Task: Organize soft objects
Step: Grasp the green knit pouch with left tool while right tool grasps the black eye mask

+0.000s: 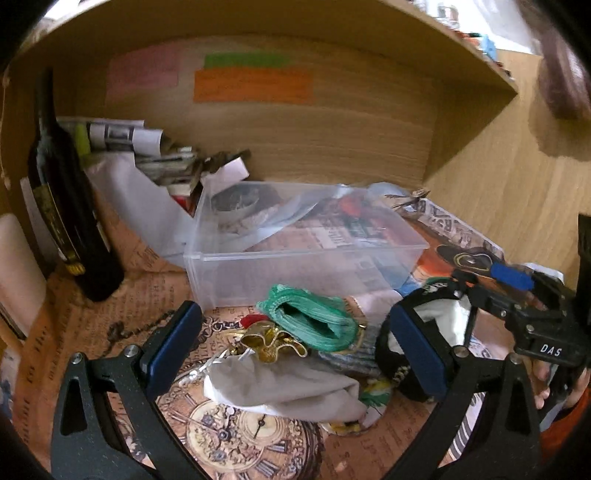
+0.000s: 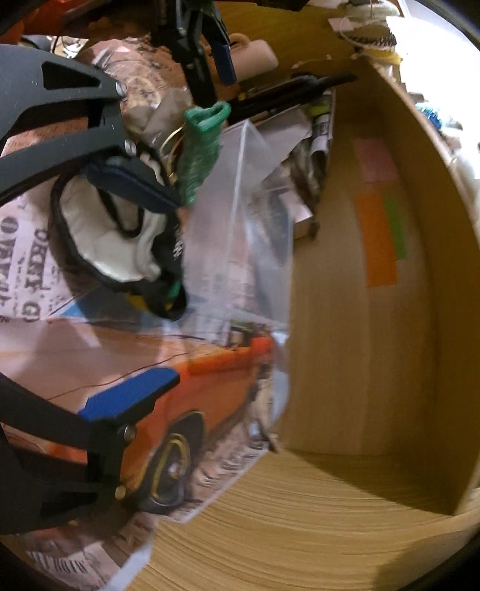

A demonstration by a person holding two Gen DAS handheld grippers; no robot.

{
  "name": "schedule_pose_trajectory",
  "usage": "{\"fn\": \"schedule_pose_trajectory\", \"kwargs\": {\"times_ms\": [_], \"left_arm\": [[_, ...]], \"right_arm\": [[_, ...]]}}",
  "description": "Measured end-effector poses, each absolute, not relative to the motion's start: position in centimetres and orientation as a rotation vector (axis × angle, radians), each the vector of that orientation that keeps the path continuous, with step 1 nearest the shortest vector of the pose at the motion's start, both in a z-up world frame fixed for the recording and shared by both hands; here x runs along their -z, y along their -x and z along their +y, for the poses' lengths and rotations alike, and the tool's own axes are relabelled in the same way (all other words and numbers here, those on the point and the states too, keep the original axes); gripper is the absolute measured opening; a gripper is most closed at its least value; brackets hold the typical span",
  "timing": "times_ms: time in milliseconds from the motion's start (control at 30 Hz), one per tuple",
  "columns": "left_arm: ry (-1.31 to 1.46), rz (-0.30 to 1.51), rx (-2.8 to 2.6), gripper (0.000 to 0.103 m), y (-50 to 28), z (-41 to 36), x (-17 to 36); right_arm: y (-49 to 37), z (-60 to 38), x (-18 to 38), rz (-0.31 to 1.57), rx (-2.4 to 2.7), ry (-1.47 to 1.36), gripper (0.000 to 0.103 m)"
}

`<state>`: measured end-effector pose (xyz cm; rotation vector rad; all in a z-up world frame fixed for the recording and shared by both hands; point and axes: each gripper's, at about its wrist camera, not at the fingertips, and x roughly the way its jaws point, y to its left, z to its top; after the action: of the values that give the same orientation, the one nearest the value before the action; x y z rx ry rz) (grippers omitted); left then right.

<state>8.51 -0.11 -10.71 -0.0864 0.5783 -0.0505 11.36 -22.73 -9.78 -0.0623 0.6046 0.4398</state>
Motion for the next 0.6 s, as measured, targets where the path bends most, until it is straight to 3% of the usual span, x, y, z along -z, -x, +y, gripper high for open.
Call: {"fn": "schedule_pose_trajectory", "kwargs": {"times_ms": [67, 133, 267, 433, 467, 533, 600], "left_arm": [[0.103, 0.588, 0.047, 0.099, -8.9, 0.0, 10.9], [0.107, 0.605, 0.051, 0.087, -9.6, 0.1, 11.3], [0.124, 0.639, 0.056, 0.077, -10.6, 0.2, 12.0], [0.146, 0.678, 0.101, 0.044, -11.5, 0.1, 12.6], [0.147, 0.68, 0.108, 0.042, -11.5, 0.1, 12.6], [0.142, 0.676, 0.113, 0.029, -11.6, 0.0, 12.5], [0.137, 0.672, 0.12, 0.026, -11.6, -0.1, 12.3]], "right_arm": [[-11.8, -22.8, 10.4, 0.629, -0.448, 0.049, 0.071], [-12.3, -22.9, 10.8, 0.651, -0.461, 0.036, 0.065], [-12.9, -22.9, 11.4, 0.683, -0.496, 0.016, 0.055], [-13.5, -22.9, 12.3, 0.742, -0.559, -0.043, 0.021], [-13.5, -22.9, 12.3, 0.744, -0.564, -0.053, 0.02], [-13.3, -22.9, 12.1, 0.729, -0.558, -0.05, 0.016], [-13.1, -22.9, 11.7, 0.711, -0.557, -0.049, 0.014]]}}
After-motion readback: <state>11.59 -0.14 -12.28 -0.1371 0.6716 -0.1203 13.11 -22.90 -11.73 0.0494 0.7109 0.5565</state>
